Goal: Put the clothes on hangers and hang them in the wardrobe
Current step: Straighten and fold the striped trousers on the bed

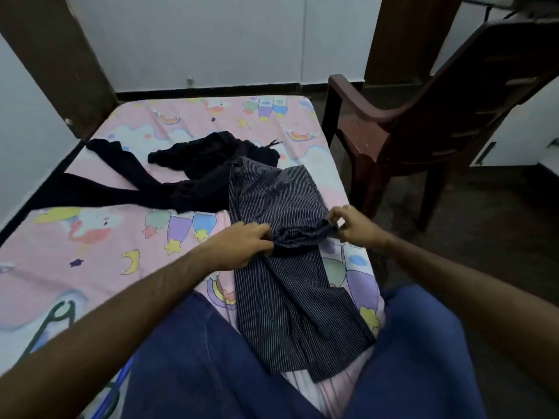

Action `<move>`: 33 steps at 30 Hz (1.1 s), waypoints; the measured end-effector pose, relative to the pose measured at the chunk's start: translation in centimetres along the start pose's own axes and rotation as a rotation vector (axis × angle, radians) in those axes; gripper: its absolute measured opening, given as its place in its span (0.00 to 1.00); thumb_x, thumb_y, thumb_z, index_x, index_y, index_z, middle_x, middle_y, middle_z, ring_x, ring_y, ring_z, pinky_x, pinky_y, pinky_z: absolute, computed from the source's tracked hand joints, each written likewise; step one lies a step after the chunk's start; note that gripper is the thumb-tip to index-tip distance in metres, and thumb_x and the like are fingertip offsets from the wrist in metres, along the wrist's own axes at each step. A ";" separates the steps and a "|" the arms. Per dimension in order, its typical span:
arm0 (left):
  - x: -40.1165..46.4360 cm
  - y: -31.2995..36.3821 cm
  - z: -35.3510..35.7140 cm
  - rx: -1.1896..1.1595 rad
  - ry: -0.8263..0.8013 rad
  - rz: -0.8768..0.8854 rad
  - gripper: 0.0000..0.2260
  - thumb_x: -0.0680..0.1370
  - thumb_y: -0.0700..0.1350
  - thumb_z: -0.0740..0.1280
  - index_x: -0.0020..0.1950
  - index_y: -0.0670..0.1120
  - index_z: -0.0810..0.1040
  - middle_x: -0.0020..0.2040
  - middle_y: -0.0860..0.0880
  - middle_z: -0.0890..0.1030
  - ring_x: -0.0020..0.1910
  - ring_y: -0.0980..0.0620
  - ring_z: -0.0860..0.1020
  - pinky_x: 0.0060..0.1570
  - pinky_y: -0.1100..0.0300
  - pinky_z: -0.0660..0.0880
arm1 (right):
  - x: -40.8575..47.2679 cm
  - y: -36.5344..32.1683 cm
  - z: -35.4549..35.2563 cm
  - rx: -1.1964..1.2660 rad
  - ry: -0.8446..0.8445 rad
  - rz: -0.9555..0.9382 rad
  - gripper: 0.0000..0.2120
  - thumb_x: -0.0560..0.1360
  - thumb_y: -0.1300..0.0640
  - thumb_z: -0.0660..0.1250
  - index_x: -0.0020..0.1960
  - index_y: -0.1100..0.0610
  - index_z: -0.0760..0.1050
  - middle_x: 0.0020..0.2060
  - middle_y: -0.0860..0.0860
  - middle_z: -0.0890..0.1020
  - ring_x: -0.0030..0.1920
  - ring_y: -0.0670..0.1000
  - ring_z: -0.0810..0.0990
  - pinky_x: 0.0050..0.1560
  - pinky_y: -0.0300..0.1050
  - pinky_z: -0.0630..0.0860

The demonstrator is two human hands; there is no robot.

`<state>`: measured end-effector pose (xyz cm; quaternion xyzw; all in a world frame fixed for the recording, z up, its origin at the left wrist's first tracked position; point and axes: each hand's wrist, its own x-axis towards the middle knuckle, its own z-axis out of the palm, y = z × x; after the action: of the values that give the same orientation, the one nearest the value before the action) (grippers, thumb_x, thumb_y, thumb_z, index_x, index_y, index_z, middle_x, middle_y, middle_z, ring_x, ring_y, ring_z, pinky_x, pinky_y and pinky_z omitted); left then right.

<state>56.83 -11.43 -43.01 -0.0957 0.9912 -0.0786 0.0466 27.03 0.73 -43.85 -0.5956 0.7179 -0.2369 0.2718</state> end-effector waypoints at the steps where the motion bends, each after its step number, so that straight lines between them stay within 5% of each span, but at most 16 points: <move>1: 0.0 0.7 0.7 0.002 -0.019 -0.033 0.17 0.76 0.40 0.65 0.62 0.55 0.75 0.60 0.49 0.71 0.55 0.48 0.73 0.48 0.53 0.71 | -0.9 0.4 1.1 -0.038 0.026 0.055 0.16 0.70 0.70 0.74 0.50 0.57 0.73 0.49 0.59 0.76 0.44 0.52 0.79 0.44 0.49 0.81; 4: -0.3 2.7 2.1 0.001 -0.035 -0.158 0.18 0.75 0.47 0.68 0.65 0.53 0.75 0.70 0.45 0.67 0.62 0.44 0.70 0.56 0.48 0.71 | -4.9 0.0 3.8 -0.066 0.078 0.167 0.23 0.72 0.58 0.76 0.58 0.58 0.65 0.53 0.55 0.71 0.50 0.58 0.76 0.46 0.51 0.74; 8: -0.9 6.5 3.0 0.004 0.035 -0.270 0.20 0.72 0.53 0.73 0.62 0.50 0.75 0.61 0.46 0.73 0.55 0.45 0.73 0.53 0.48 0.72 | -11.3 -1.6 7.1 -0.334 0.013 0.109 0.20 0.76 0.42 0.70 0.58 0.51 0.65 0.52 0.49 0.73 0.51 0.55 0.75 0.48 0.53 0.74; 11: -0.7 8.8 4.0 -0.231 -0.157 -0.340 0.27 0.80 0.56 0.65 0.76 0.52 0.60 0.63 0.47 0.78 0.60 0.47 0.78 0.62 0.47 0.70 | -14.4 -2.9 10.2 -0.636 0.043 -0.174 0.23 0.70 0.39 0.72 0.56 0.51 0.69 0.53 0.51 0.73 0.52 0.56 0.74 0.46 0.53 0.74; 14: -0.5 9.1 5.0 -0.306 -0.103 -0.349 0.39 0.81 0.54 0.65 0.81 0.59 0.40 0.61 0.46 0.78 0.56 0.46 0.80 0.59 0.47 0.74 | -15.3 -3.9 12.1 -0.712 0.011 -0.240 0.28 0.66 0.35 0.73 0.58 0.50 0.72 0.54 0.50 0.74 0.52 0.55 0.74 0.47 0.52 0.76; 19: -0.6 9.0 5.1 -0.448 -0.051 -0.360 0.50 0.75 0.52 0.74 0.81 0.57 0.38 0.61 0.47 0.72 0.57 0.48 0.75 0.58 0.48 0.76 | -15.8 -3.2 12.4 -0.734 -0.179 -0.149 0.46 0.60 0.32 0.76 0.73 0.44 0.63 0.65 0.52 0.68 0.62 0.57 0.70 0.58 0.59 0.70; 22: -0.9 9.7 5.2 -0.425 -0.079 -0.360 0.46 0.71 0.54 0.76 0.79 0.52 0.49 0.63 0.47 0.71 0.59 0.48 0.73 0.60 0.47 0.75 | -16.0 -3.0 12.0 -0.420 -0.221 0.010 0.48 0.65 0.45 0.80 0.77 0.40 0.56 0.68 0.50 0.60 0.64 0.56 0.66 0.63 0.55 0.70; 24: -1.0 10.2 5.1 -0.434 -0.094 -0.371 0.34 0.72 0.55 0.75 0.71 0.49 0.61 0.59 0.49 0.73 0.56 0.49 0.74 0.58 0.48 0.75 | -15.1 -2.5 11.0 -0.131 -0.021 0.194 0.47 0.65 0.51 0.82 0.76 0.46 0.59 0.65 0.50 0.61 0.64 0.56 0.71 0.64 0.51 0.72; 26: -0.8 10.6 5.0 -0.649 -0.177 -0.409 0.22 0.75 0.54 0.73 0.62 0.47 0.69 0.52 0.51 0.77 0.51 0.50 0.76 0.52 0.52 0.75 | -13.9 -2.1 9.6 -0.016 -0.006 0.343 0.43 0.68 0.51 0.81 0.73 0.53 0.58 0.62 0.53 0.67 0.61 0.56 0.75 0.59 0.49 0.74; 30: -0.5 11.8 4.6 -1.017 -0.282 -0.504 0.12 0.81 0.49 0.68 0.59 0.44 0.76 0.44 0.52 0.79 0.42 0.56 0.77 0.46 0.58 0.74 | -12.5 -2.0 8.6 0.034 -0.234 0.441 0.20 0.75 0.52 0.75 0.60 0.59 0.73 0.51 0.54 0.80 0.54 0.56 0.80 0.51 0.47 0.76; 33: -1.0 12.0 4.9 -1.110 -0.260 -0.575 0.08 0.83 0.41 0.60 0.61 0.42 0.74 0.46 0.49 0.82 0.39 0.56 0.78 0.48 0.56 0.76 | -12.4 -2.7 6.7 0.556 -0.233 0.550 0.04 0.77 0.61 0.70 0.51 0.62 0.81 0.48 0.61 0.86 0.46 0.57 0.84 0.59 0.57 0.81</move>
<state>56.15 -0.34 -49.68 -0.3765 0.8055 0.4493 0.0871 35.33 12.37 -45.69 -0.3081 0.7234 -0.2714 0.5550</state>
